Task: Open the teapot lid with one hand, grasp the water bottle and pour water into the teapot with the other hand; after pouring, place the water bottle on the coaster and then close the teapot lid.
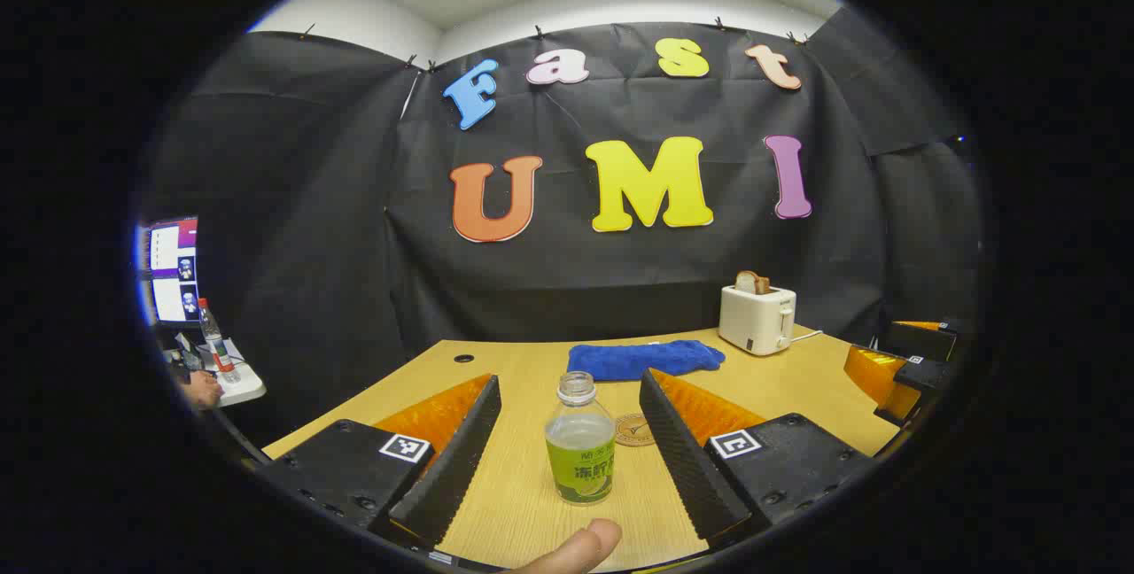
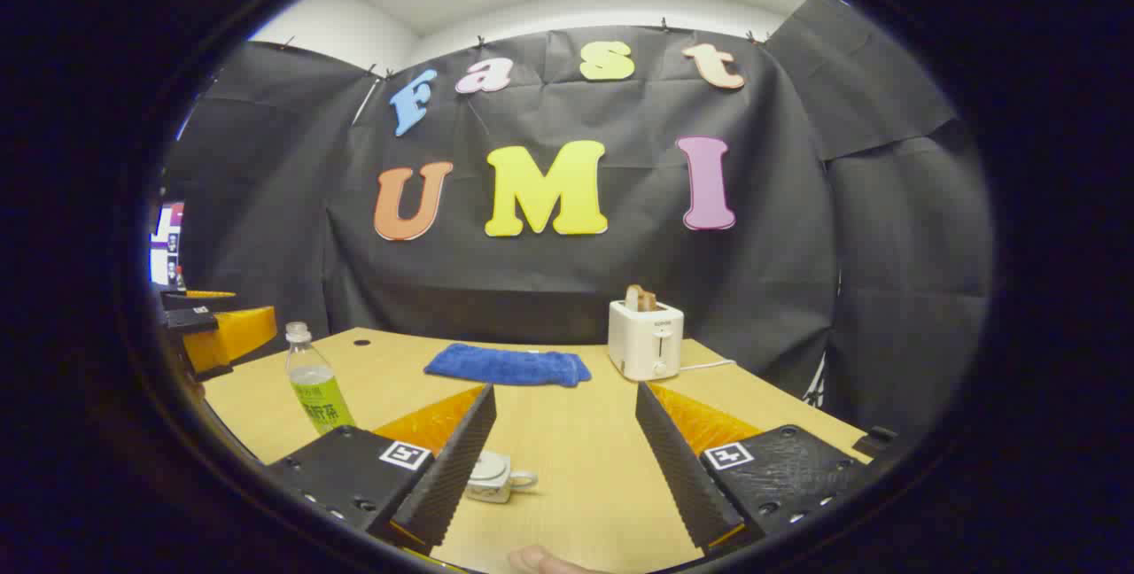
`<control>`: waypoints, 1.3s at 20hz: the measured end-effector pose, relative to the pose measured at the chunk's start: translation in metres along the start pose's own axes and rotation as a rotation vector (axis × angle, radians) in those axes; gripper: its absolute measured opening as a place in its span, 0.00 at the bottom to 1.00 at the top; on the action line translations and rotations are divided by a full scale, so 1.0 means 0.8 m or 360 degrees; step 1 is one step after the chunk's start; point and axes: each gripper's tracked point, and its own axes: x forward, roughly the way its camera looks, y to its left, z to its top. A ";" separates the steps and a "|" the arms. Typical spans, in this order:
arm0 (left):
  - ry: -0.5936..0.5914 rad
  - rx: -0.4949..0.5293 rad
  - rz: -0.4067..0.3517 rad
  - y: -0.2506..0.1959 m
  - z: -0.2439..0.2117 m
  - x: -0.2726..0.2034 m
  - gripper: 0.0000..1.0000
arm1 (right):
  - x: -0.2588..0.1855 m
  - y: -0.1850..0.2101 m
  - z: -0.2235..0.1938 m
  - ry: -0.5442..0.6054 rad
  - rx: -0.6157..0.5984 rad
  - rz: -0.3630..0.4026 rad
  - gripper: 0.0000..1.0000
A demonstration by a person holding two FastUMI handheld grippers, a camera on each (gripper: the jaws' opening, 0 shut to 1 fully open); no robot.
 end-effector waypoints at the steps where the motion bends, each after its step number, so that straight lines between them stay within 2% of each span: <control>1: 0.0008 -0.0003 -0.0006 0.000 -0.003 0.002 0.98 | 0.003 0.003 -0.001 0.0000 -0.0003 0.0009 0.96; 9: 0.0016 -0.0052 0.0032 0.019 -0.006 0.011 0.99 | 0.012 0.019 -0.011 0.0031 -0.0039 0.0051 0.96; 16: 0.0018 -0.0037 0.0012 0.016 -0.007 0.012 0.99 | 0.016 0.027 -0.019 0.0042 -0.0063 0.0080 0.96; 22: 0.0001 -0.0051 -0.0005 0.016 -0.010 0.018 0.99 | 0.032 0.045 -0.059 0.0136 -0.0060 0.0145 0.96; 26: -0.0013 -0.0065 -0.0058 0.012 -0.019 0.030 0.99 | 0.056 0.069 -0.083 0.0173 -0.0074 0.0196 0.96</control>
